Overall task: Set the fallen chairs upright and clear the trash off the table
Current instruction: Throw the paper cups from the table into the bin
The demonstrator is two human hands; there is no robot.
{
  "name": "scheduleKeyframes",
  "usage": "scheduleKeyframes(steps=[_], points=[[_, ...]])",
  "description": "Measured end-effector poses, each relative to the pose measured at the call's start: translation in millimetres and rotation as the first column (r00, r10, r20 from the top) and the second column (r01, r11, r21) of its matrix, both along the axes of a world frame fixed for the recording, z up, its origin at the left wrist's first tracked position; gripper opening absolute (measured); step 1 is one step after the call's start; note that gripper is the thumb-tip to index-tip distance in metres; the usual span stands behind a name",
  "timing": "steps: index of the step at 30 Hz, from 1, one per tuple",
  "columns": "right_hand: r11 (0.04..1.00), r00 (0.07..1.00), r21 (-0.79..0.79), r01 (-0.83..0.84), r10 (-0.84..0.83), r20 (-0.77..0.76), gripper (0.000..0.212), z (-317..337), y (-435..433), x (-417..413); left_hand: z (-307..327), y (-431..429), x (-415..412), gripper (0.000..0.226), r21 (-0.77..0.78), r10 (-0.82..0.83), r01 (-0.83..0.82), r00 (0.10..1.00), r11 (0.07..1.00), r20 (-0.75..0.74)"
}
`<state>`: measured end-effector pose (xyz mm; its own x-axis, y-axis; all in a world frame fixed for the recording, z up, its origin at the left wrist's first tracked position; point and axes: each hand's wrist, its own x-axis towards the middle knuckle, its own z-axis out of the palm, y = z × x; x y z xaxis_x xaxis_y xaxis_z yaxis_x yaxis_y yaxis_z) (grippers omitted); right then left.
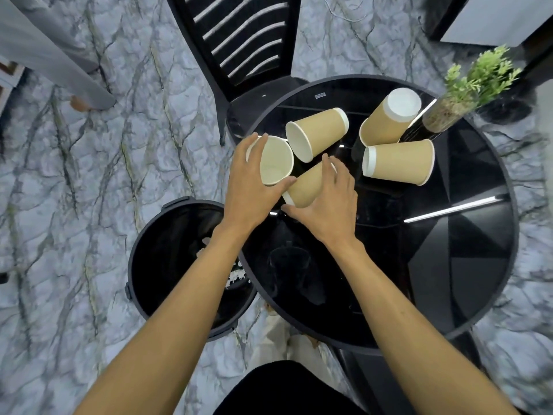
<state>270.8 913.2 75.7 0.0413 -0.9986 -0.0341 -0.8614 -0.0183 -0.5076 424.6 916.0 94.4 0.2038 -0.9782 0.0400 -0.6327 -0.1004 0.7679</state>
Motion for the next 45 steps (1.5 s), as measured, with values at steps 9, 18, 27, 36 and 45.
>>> scheduleKeyframes(steps=[9, 18, 27, 36, 45], points=[[1.0, 0.998, -0.01, -0.009, 0.009, 0.055, 0.122, 5, 11, -8, 4, 13, 1, 0.086, -0.012, 0.015, -0.015, 1.0, 1.0, -0.004], [0.997, 0.992, -0.047, -0.063, 0.068, 0.109, 0.12, 26, 41, -17, 19, 56, -3, 0.088, -0.026, 0.061, -0.06, 0.997, 0.998, 0.036], [0.974, 0.96, -0.05, -0.219, 0.225, 0.165, 0.119, 40, 97, -3, 31, 138, 16, 0.086, -0.059, 0.192, -0.188, 0.979, 0.98, 0.065], [0.896, 0.875, -0.025, -0.443, 0.438, 0.205, 0.117, 42, 145, 59, 28, 222, 72, 0.086, -0.051, 0.414, -0.411, 0.905, 0.91, 0.095], [0.794, 0.767, -0.058, -0.605, 0.601, 0.224, 0.093, 35, 164, 152, 22, 277, 146, 0.083, 0.01, 0.576, -0.579, 0.812, 0.815, 0.09]])
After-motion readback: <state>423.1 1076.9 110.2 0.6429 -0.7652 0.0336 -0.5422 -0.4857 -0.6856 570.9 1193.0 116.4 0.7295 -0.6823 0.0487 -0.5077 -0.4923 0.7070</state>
